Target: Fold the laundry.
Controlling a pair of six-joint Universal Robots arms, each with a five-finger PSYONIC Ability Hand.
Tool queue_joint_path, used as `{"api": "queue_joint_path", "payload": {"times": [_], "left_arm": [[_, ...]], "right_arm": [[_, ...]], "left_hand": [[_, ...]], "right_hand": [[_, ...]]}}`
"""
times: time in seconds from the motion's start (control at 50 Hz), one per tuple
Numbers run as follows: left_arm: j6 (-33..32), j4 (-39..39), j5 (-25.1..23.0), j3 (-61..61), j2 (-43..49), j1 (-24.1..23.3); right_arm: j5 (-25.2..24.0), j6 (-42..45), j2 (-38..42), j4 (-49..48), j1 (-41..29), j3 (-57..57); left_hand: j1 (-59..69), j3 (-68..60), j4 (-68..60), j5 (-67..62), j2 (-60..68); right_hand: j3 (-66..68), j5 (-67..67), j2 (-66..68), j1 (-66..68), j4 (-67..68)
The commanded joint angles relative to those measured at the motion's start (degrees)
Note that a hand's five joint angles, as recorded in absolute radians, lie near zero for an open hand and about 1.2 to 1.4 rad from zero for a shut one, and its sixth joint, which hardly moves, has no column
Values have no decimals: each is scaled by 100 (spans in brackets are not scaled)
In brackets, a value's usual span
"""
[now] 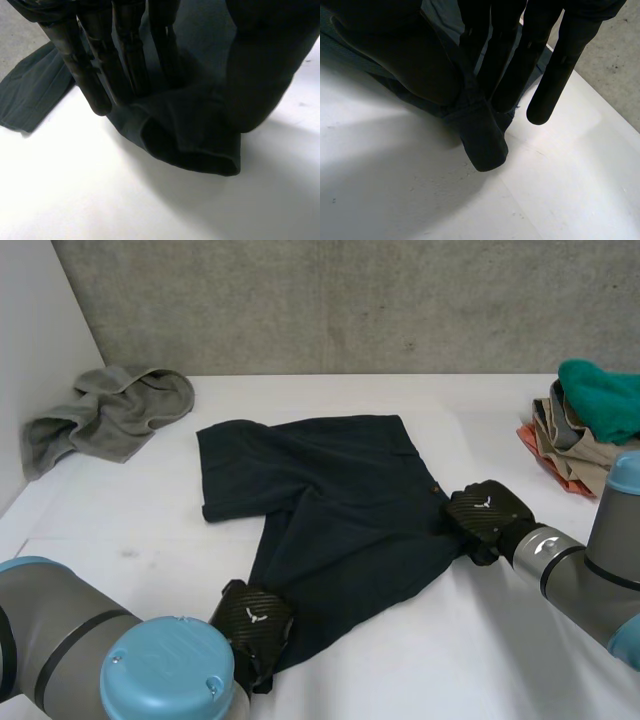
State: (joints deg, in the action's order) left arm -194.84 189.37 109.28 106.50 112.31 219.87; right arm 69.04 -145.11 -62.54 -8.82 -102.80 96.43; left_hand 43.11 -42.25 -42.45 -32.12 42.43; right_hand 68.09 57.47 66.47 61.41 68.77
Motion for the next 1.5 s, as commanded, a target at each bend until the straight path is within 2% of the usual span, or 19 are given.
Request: {"api": "queue_joint_path", "payload": {"times": [0.02, 0.04, 0.18, 0.3, 0.42, 0.54, 0.62, 0.7, 0.72, 0.78, 0.88, 0.94, 1.02, 1.04, 1.12, 1.16, 1.24, 1.32, 1.5], "left_arm": [[-10, 214, 32, -7, 28, 47], [-10, 249, 49, -16, 19, 65], [-19, 275, 313, -130, -226, 118], [-387, 74, 313, -165, -1368, 153], [-862, -172, 287, -445, -2703, 153], [-950, -577, 243, -798, -3005, 223], [-959, -656, 32, -903, -2610, 425], [-977, -648, -337, -1184, -1600, 758], [-977, -630, -459, -1411, -1120, 933], [-1012, -586, -557, -1921, -353, 1189], [-1458, -420, -610, -3666, 974, 1602], [-1977, -139, -619, -4583, 1336, 1761], [-3058, 932, -680, -5919, 1697, 1875], [-3390, 1561, -776, -6253, 1706, 1875], [-3570, 3118, -1355, -6493, 1584, 1910], [-3561, 3517, -1480, -6415, 1461, 1902], [-3543, 3361, -1427, -6160, 1267, 1911], [-3491, 2904, -1313, -5581, 1171, 1911], [-3200, 2605, -1199, -3544, 1109, 1955]], "right_arm": [[13, 0, -4, -15, -12, 34], [13, 0, -4, -15, -12, 43], [74, 9, -223, 125, -20, 87], [241, 351, -1188, 1372, 6, -45], [513, 1053, -2603, 2689, 59, -545], [654, 1371, -2904, 3298, 59, -1020], [654, 1380, -2747, 3334, 33, -1152], [847, 1459, -1852, 3307, -152, -1301], [1013, 1511, -1362, 3246, -300, -1485], [1321, 1503, -788, 3053, -529, -1819], [2085, 1529, 178, 1888, -846, -2846], [2218, 1547, 488, 1165, -873, -3304], [2175, 1485, 726, -459, -899, -3999], [2149, 1442, 734, -1238, -908, -4174], [2113, 1336, 700, -2945, -1039, -4386], [2078, 1310, 699, -3222, -1084, -4448], [2052, 1204, 761, -3013, -1145, -4747], [2025, 941, 796, -2293, -1216, -4800], [2017, 668, 1340, -834, -1216, -4361]], "left_hand": [[3029, -3114, -3095, -3128, 3097], [3683, -3768, -3749, -3782, 3751], [3689, -3775, -3755, -3788, 3757], [3689, -3775, -3755, -3788, 3757], [3689, -3775, -3755, -3788, 3757], [3689, -3775, -3755, -3788, 3757], [3689, -3775, -3755, -3788, 3757], [3689, -3775, -3755, -3788, 3757], [3689, -3775, -3755, -3788, 3757], [3689, -3775, -3755, -3788, 3757], [3689, -3775, -3755, -3788, 3757], [3689, -3775, -3755, -3788, 3757], [3689, -3775, -3755, -3788, 3757], [3689, -3775, -3755, -3788, 3757], [3689, -3775, -3755, -3788, 3757], [3689, -3775, -3755, -3788, 3757], [3689, -3775, -3755, -3788, 3757], [3689, -3775, -3755, -3788, 3757], [3689, -3775, -3755, -3788, 3757]], "right_hand": [[1191, 1253, 1353, 1859, 1123], [1191, 1253, 1353, 1859, 1123], [1191, 1253, 1353, 1859, 1123], [1191, 1253, 1353, 1859, 1123], [1191, 1253, 1353, 1859, 1123], [1191, 1253, 1353, 1859, 1123], [1191, 1253, 1353, 1859, 1123], [1191, 1253, 1353, 1859, 1123], [1191, 1253, 1353, 1859, 1123], [1191, 1253, 1353, 1859, 1123], [1191, 1253, 1353, 1859, 1123], [1191, 1253, 1353, 1859, 1123], [1191, 1253, 1353, 1859, 1123], [1191, 1253, 1353, 1859, 1123], [1191, 1253, 1353, 1859, 1123], [1191, 1253, 1353, 1859, 1123], [1191, 1253, 1353, 1859, 1123], [1191, 1253, 1353, 1859, 1123], [1191, 1253, 1353, 1859, 1123]]}}
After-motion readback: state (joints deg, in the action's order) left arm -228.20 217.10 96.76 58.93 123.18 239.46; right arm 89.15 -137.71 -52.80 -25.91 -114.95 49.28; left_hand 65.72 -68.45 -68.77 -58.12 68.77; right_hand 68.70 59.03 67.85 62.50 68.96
